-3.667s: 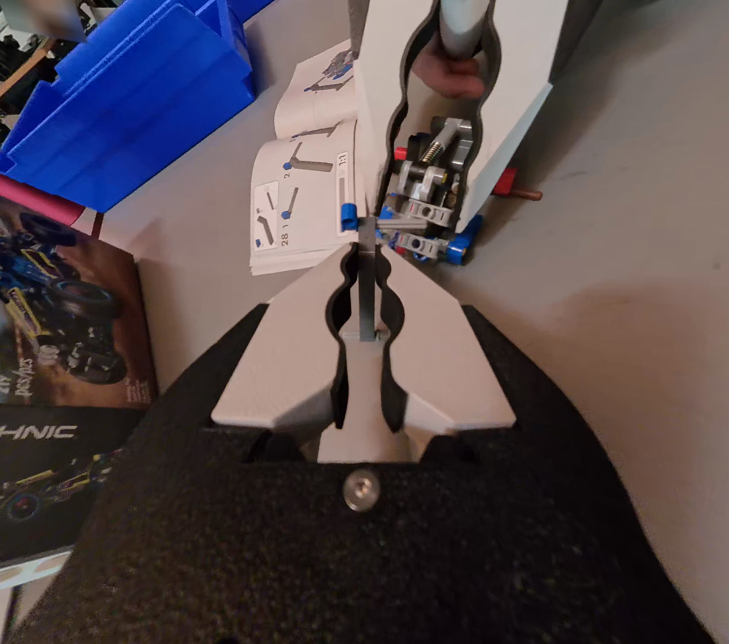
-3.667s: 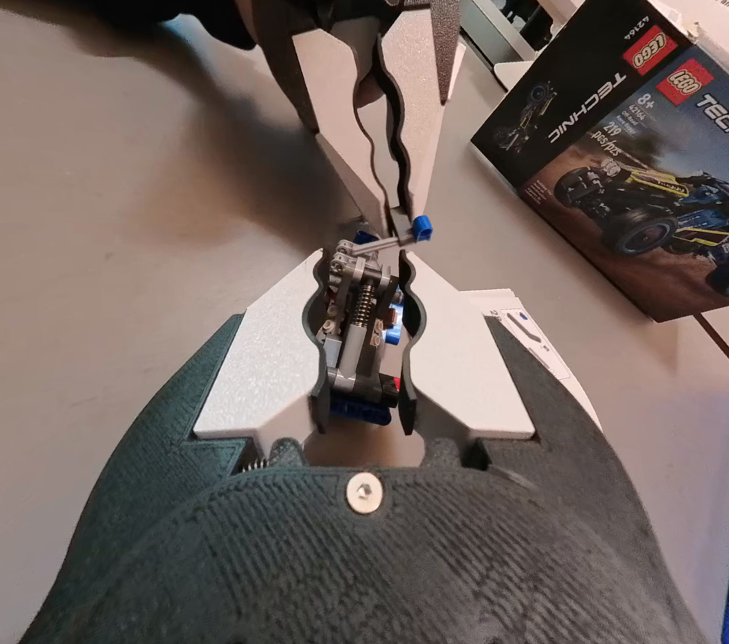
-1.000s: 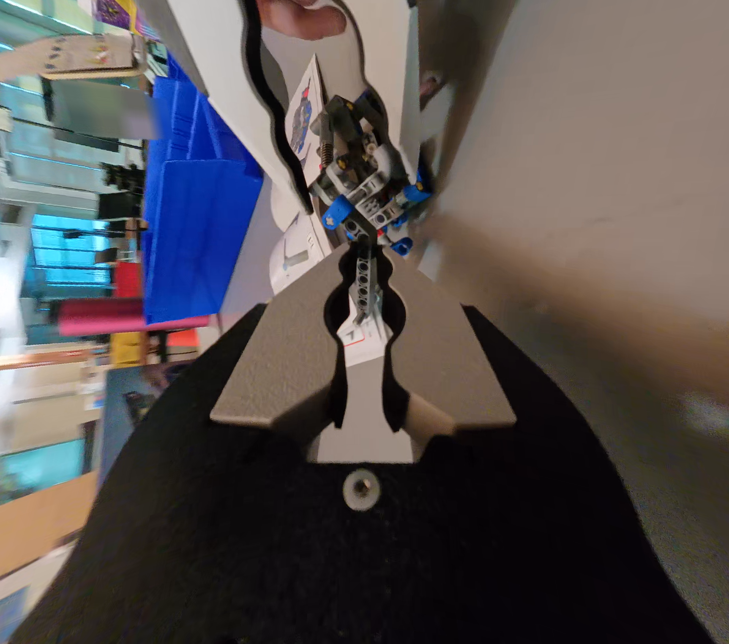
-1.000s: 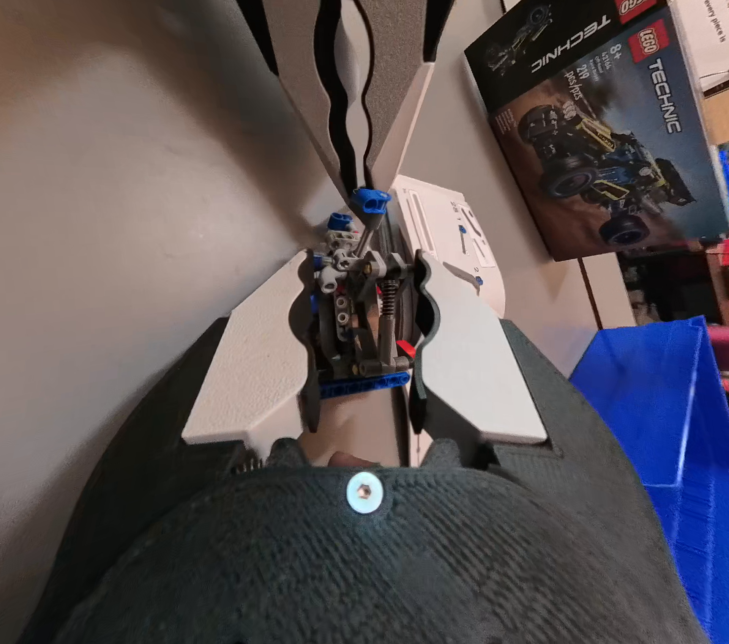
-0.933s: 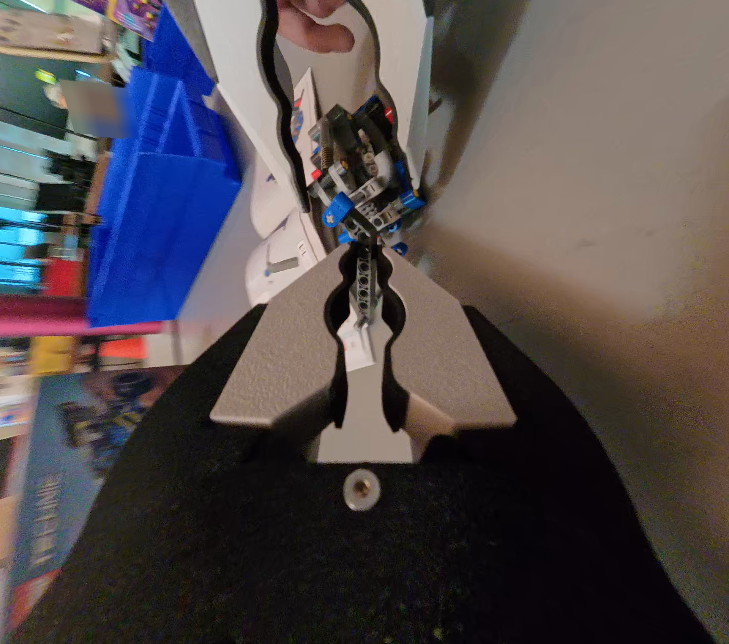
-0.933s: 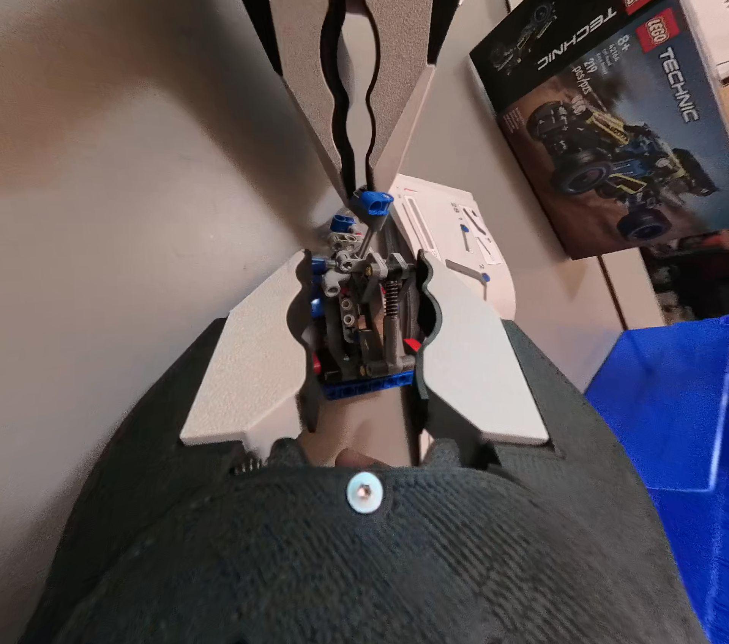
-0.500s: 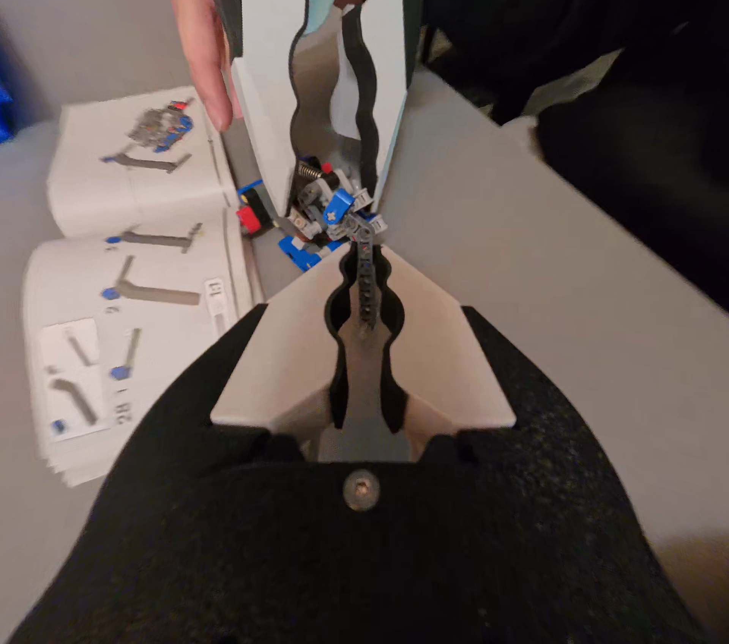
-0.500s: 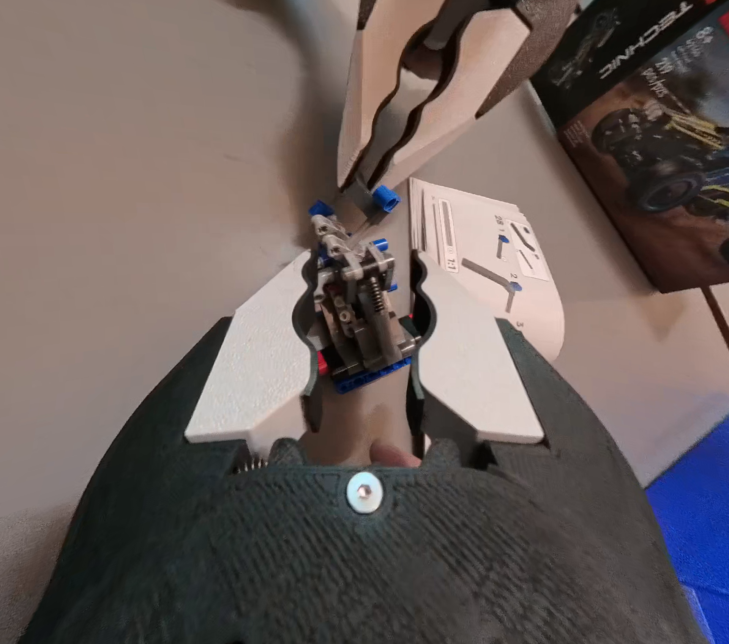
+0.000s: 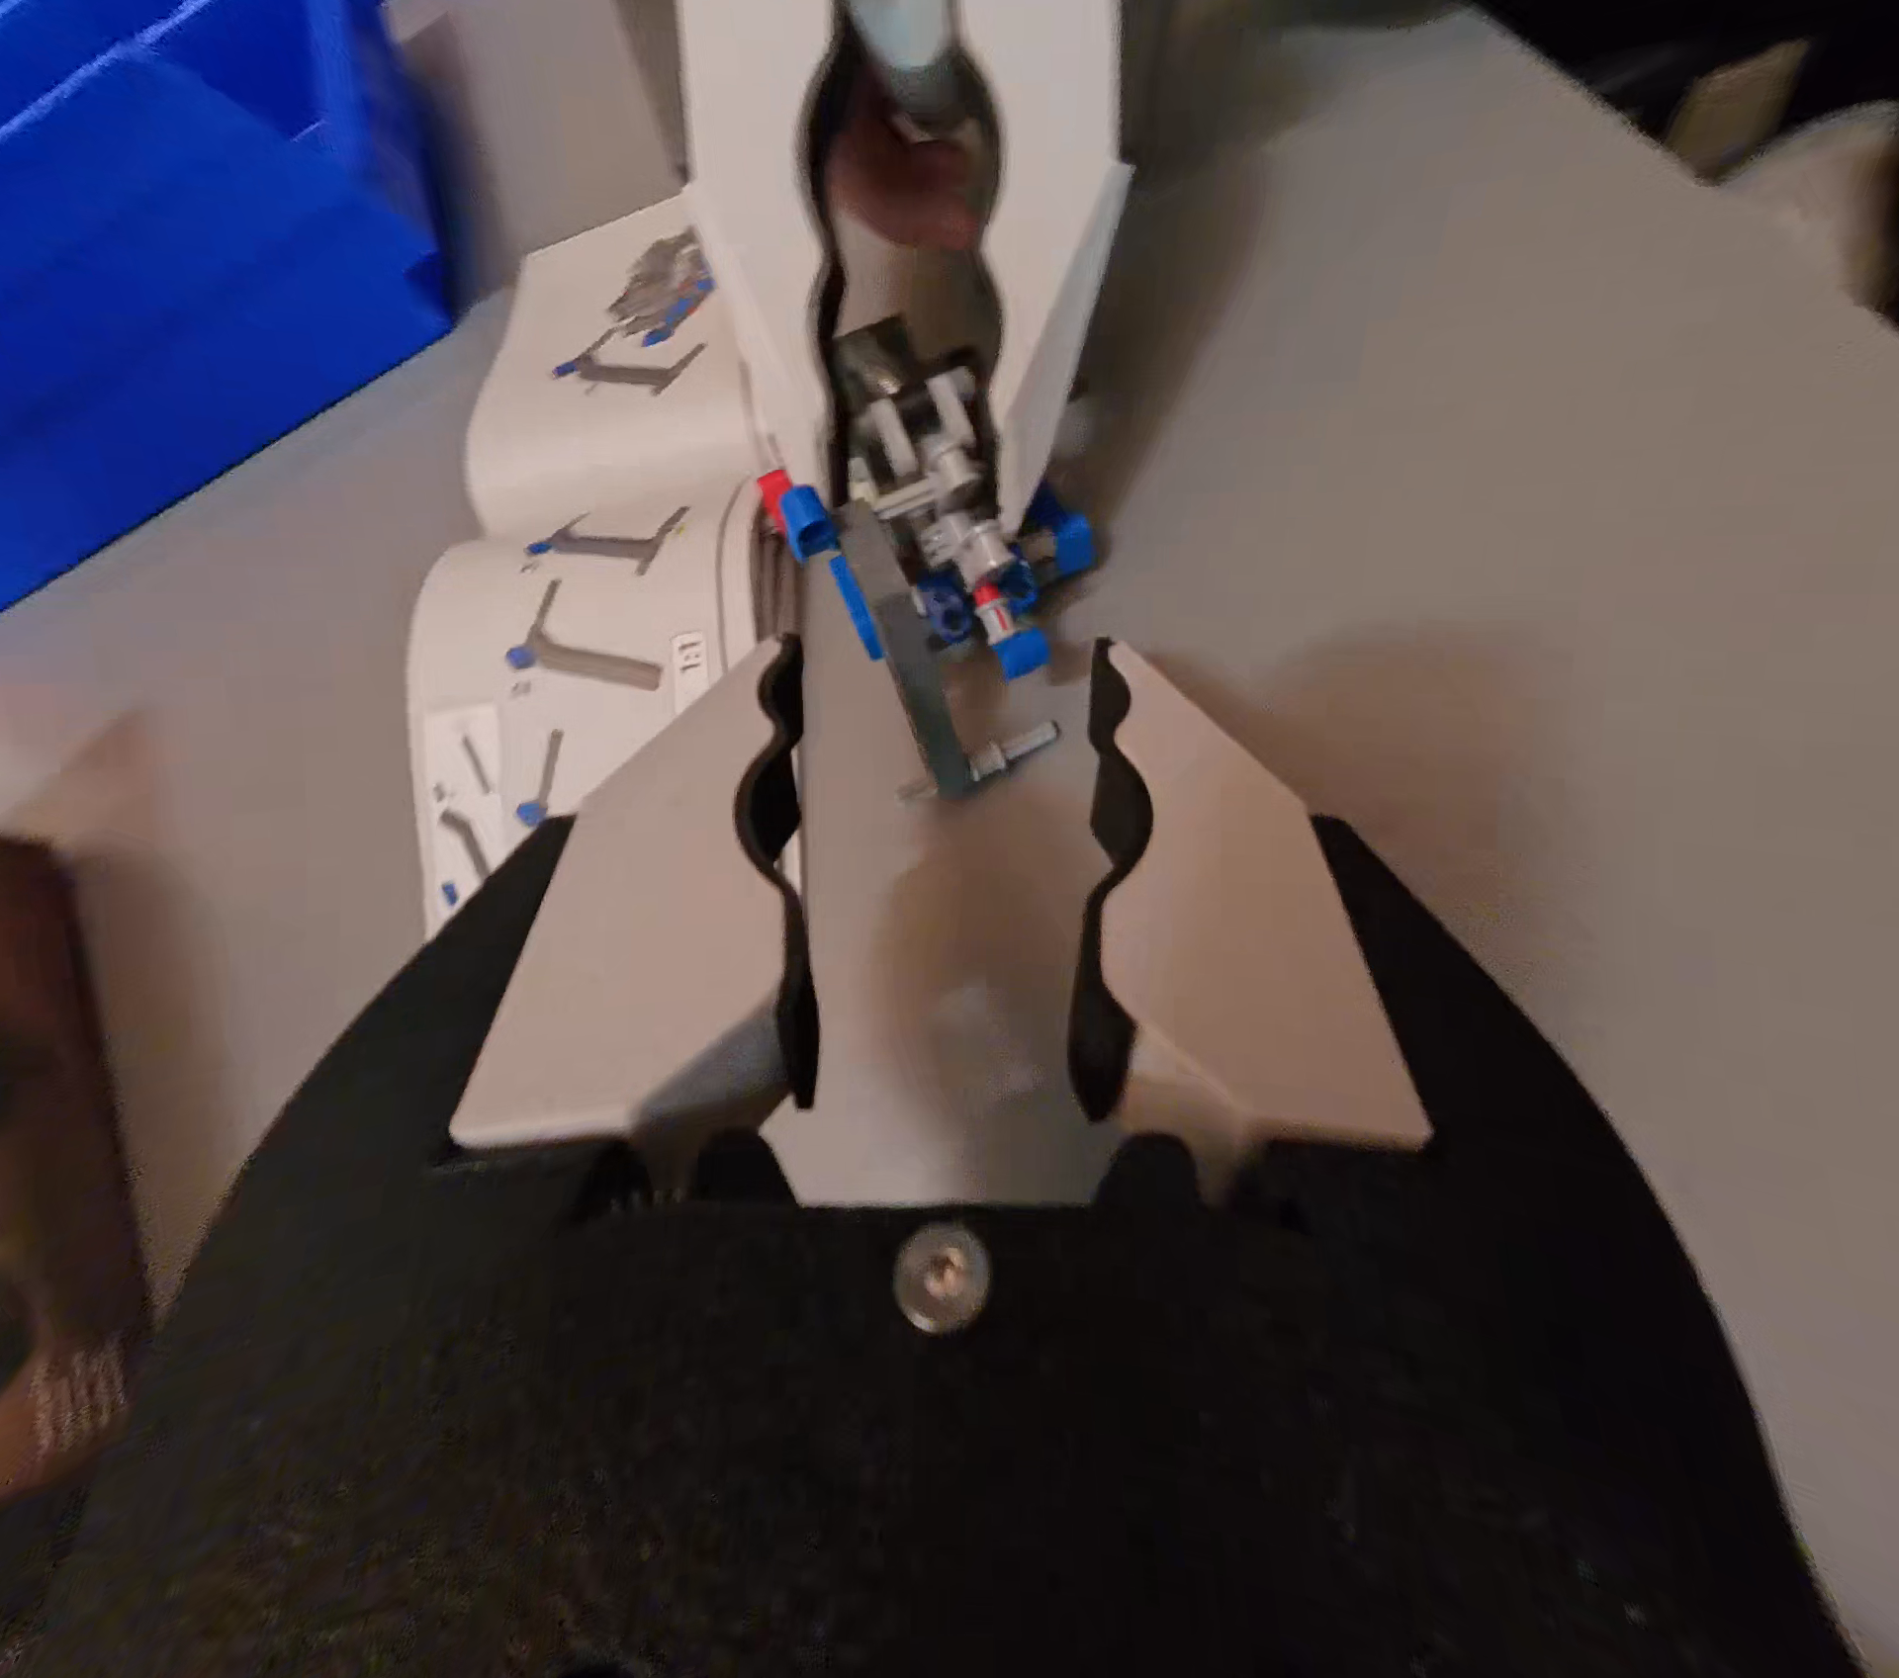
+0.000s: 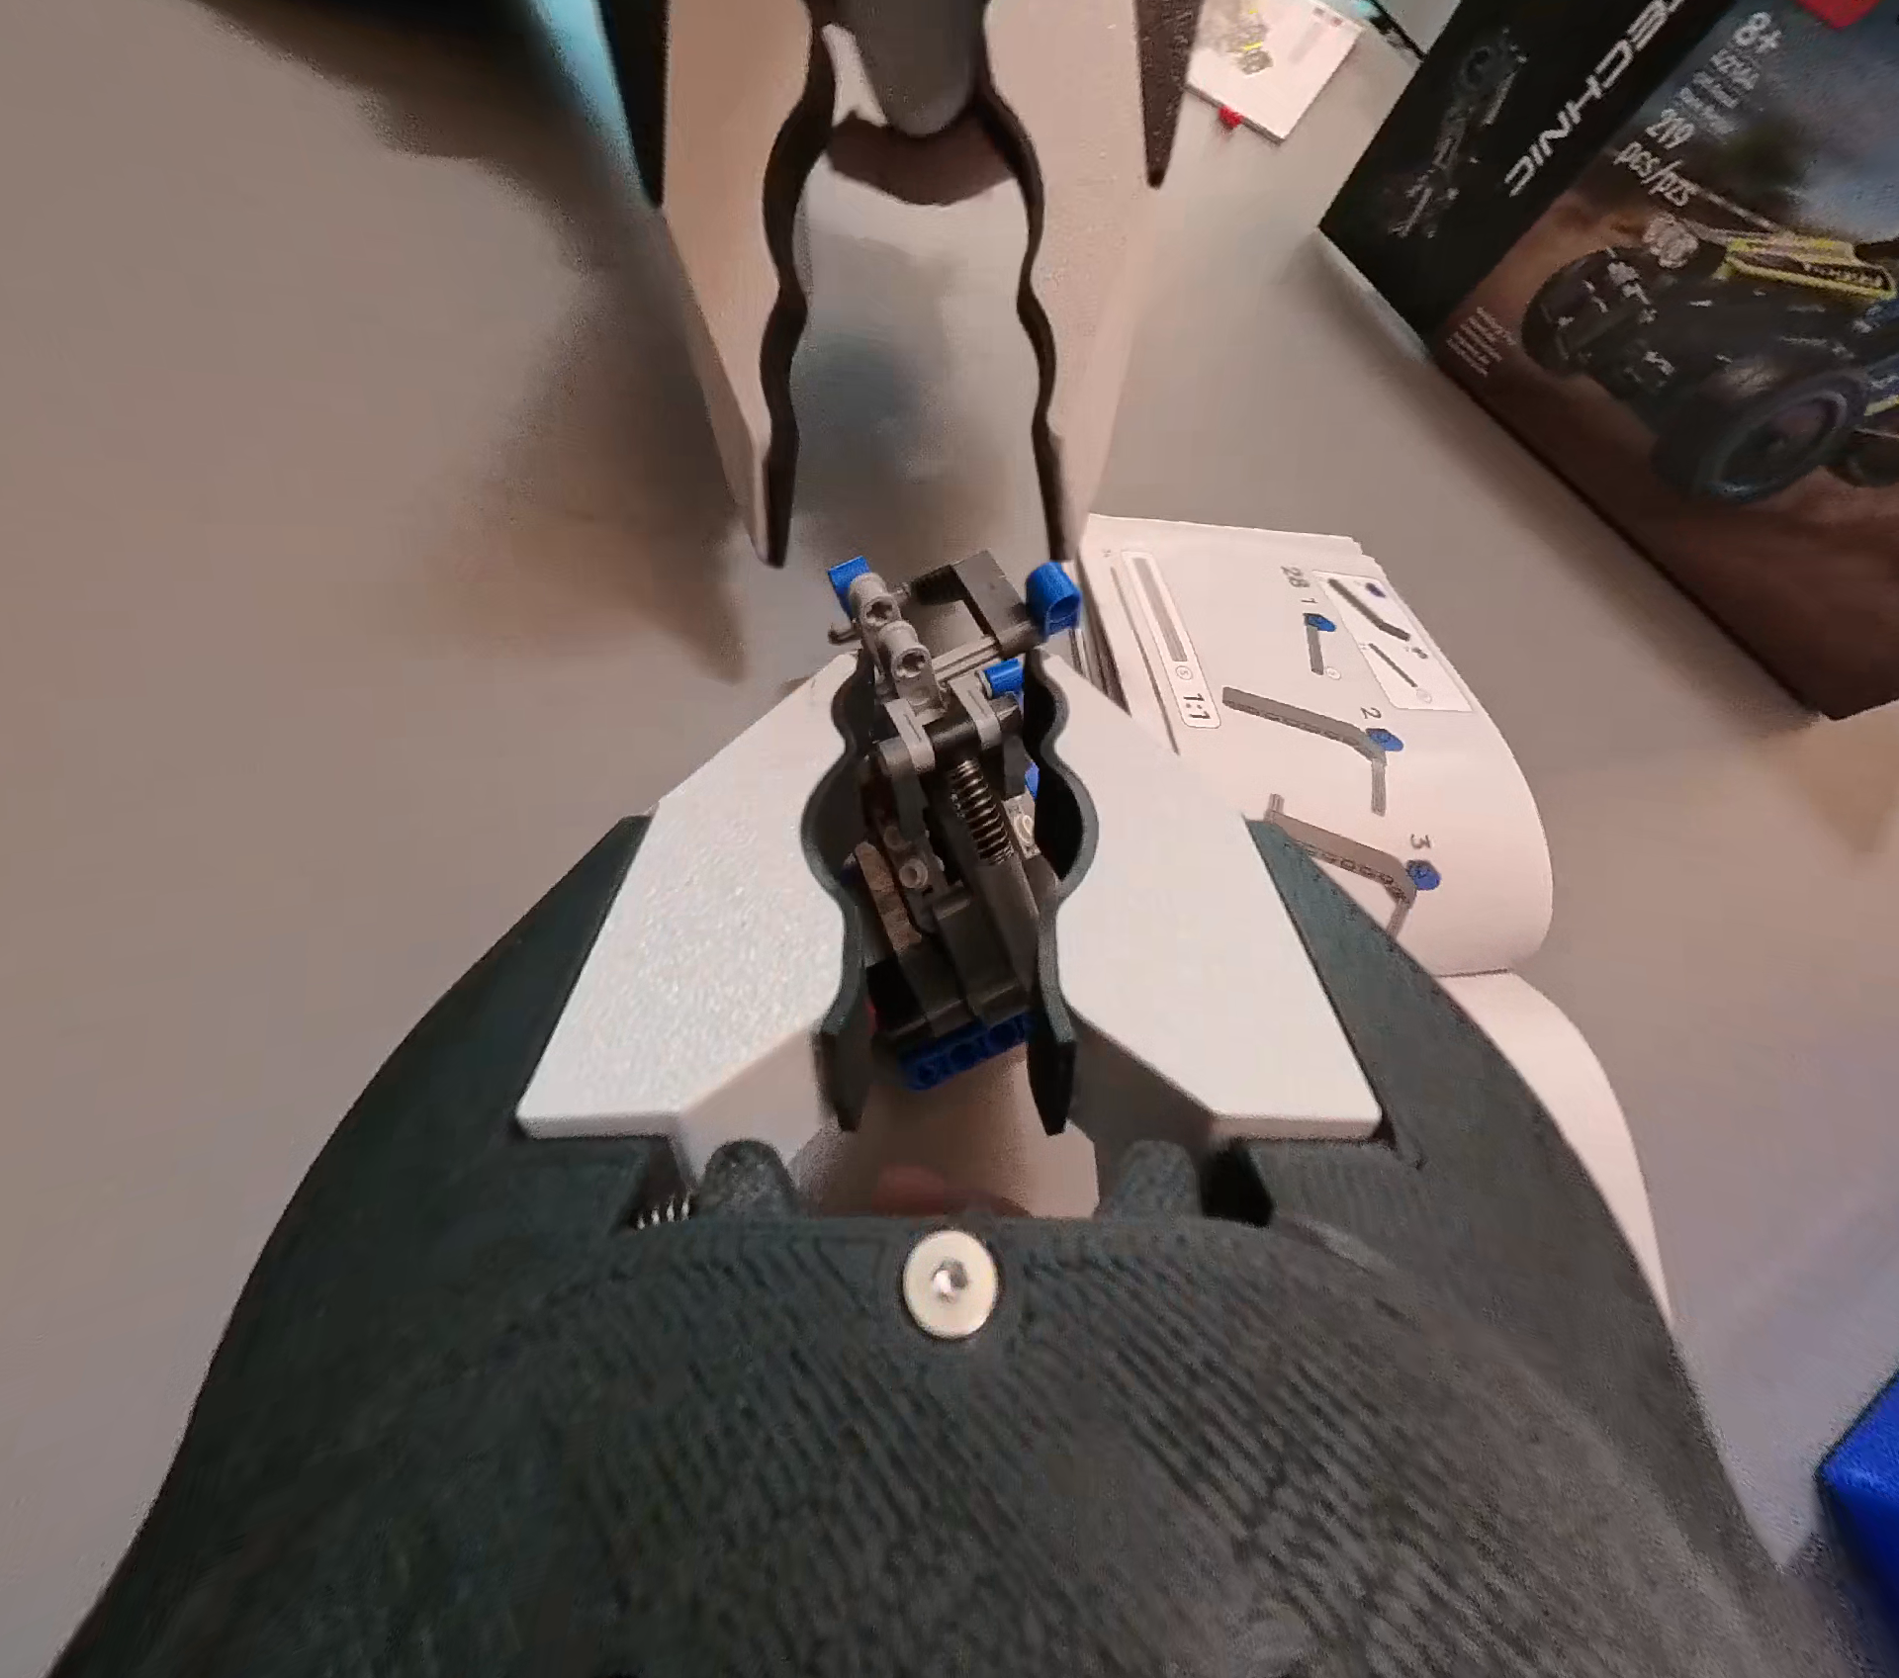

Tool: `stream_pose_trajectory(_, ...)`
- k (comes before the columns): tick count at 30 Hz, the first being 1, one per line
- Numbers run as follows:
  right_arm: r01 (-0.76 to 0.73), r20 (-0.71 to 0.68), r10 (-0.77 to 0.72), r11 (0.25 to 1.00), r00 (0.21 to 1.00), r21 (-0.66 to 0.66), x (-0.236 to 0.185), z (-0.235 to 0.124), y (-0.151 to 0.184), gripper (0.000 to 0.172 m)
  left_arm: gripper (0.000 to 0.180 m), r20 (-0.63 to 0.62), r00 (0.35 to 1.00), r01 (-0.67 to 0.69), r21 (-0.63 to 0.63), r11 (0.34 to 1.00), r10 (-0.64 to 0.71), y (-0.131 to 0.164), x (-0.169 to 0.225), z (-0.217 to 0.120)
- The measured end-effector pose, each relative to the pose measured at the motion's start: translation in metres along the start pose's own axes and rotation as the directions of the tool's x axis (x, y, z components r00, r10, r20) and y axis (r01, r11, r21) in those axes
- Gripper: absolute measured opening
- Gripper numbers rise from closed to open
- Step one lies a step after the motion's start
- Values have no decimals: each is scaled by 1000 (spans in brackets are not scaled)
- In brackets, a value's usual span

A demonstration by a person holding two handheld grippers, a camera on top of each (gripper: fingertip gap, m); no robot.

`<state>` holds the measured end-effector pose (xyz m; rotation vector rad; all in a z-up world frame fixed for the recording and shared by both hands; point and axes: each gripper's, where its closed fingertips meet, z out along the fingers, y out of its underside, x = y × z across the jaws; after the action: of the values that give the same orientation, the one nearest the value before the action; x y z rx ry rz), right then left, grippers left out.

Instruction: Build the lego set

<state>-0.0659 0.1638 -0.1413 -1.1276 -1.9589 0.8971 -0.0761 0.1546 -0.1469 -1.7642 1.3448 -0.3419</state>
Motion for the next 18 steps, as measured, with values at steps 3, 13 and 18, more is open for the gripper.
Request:
stream_pose_trajectory(3,-39,-34,40,999,999,18,2,1,-2,25,52,84,995,51,-47,998,-46,3,1,9)
stream_pose_trajectory(13,-13,-89,15,1000,996,24,-5,-6,-5,36,26,100,995,12,-38,999,-8,-1,5,18)
stream_pose_trajectory(18,5,-48,-2,998,999,63,-11,-8,-10,34,27,19,1000,-20,-41,999,20,-2,13,19)
